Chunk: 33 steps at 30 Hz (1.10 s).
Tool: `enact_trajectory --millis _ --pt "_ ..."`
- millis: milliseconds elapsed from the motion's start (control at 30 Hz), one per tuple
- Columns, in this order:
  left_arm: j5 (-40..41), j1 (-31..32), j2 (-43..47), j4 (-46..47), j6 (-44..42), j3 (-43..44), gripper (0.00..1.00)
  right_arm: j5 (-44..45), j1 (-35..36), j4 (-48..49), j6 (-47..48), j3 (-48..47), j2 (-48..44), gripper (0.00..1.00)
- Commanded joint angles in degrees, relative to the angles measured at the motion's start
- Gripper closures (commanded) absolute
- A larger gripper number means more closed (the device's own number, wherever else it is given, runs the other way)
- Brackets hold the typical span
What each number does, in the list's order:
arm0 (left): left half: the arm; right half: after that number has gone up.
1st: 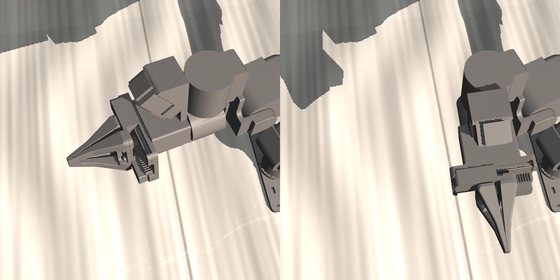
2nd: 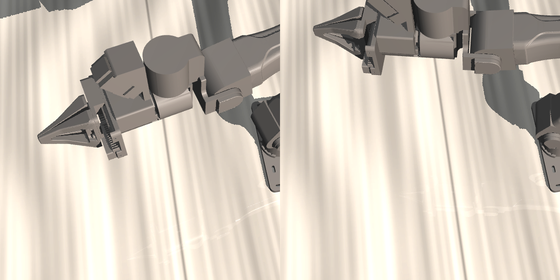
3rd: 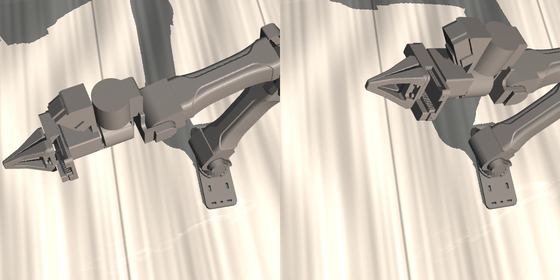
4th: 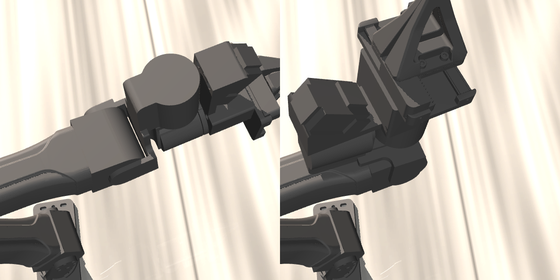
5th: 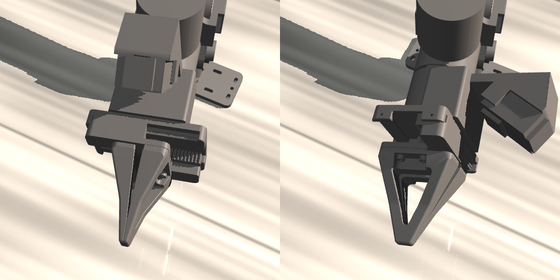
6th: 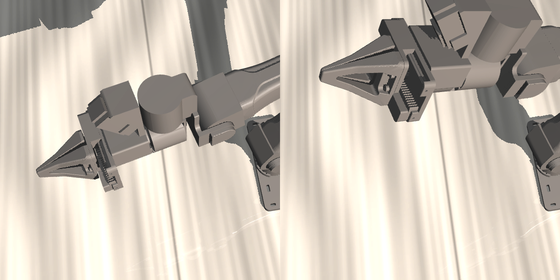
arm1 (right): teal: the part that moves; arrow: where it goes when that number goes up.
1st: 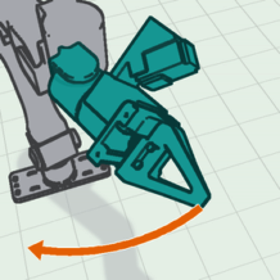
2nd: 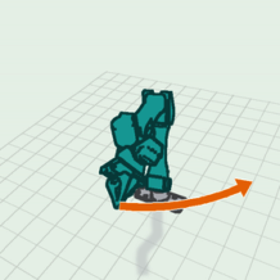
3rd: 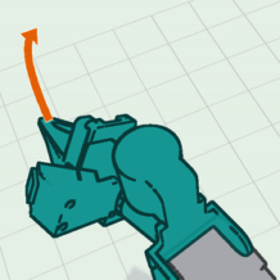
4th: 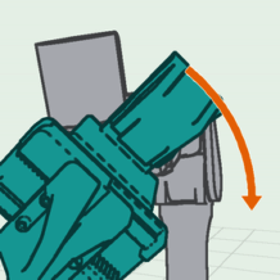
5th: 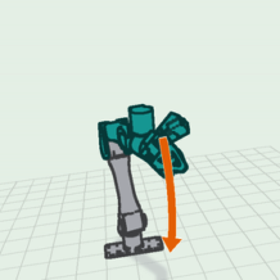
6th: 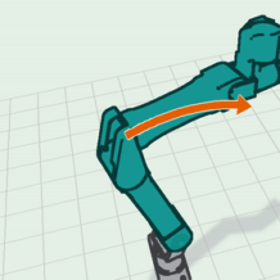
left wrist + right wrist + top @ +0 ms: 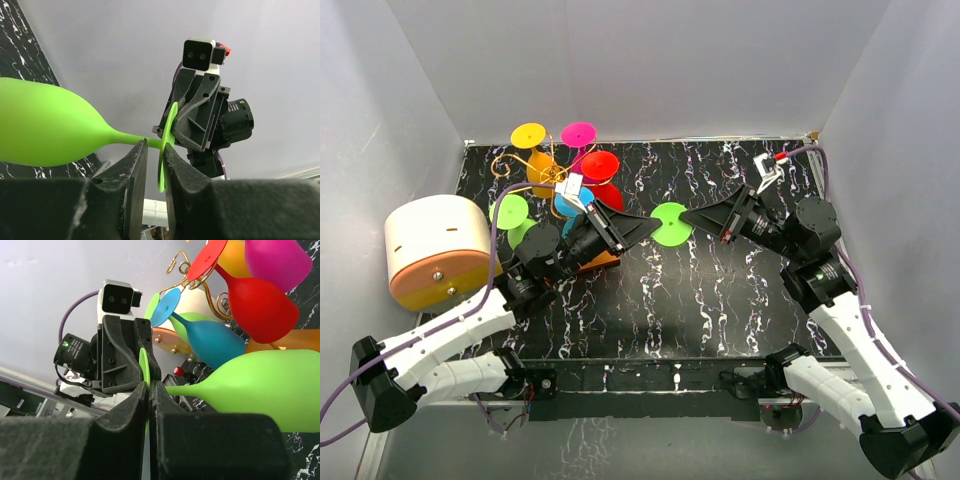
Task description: Place the wine glass upside down on the wine glass rack
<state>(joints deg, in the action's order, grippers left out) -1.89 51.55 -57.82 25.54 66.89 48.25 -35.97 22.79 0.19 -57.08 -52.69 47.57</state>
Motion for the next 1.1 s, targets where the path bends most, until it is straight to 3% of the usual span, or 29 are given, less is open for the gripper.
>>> enact_trajectory --millis 0,167,267,367,567,633,800,1067 --pt "-1.35 0.08 -0.36 0.84 -1.6 2.5 0.83 -1.84 0.07 2.89 -0.34 -1.0 0.36 1.0" --pt "-3.1 0.05 -1.57 0.73 -1.29 4.12 0.84 -1.57 0.02 2.84 -0.67 -1.48 1.09 1.0" --pt "-2.85 -0.01 -1.66 0.89 -1.04 4.22 1.0 -0.99 0.06 2.7 -0.71 -1.63 1.08 1.0" --pt "-2.51 -0.39 -1.74 0.08 -1.12 4.88 1.0 0.42 0.07 2.42 -0.59 -1.64 0.39 0.99" --pt "-5.98 -3.58 -3.92 -2.23 4.72 6.99 1.0 4.43 0.07 -3.31 3.11 -3.75 -0.77 0.53" --pt "-9.36 -5.83 -4.74 -0.58 8.66 7.14 1.0 7.23 0.05 -6.5 5.47 -4.46 -1.25 0.44" --pt "-13.47 -11.21 -5.86 -2.17 12.45 10.86 1.0 12.43 -0.01 -9.44 7.93 -6.51 -2.44 0.36" --pt "-18.36 -20.9 -12.28 -1.72 18.66 20.5 1.0 22.6 0.06 -12.45 11.2 -8.59 -5.66 0.35"
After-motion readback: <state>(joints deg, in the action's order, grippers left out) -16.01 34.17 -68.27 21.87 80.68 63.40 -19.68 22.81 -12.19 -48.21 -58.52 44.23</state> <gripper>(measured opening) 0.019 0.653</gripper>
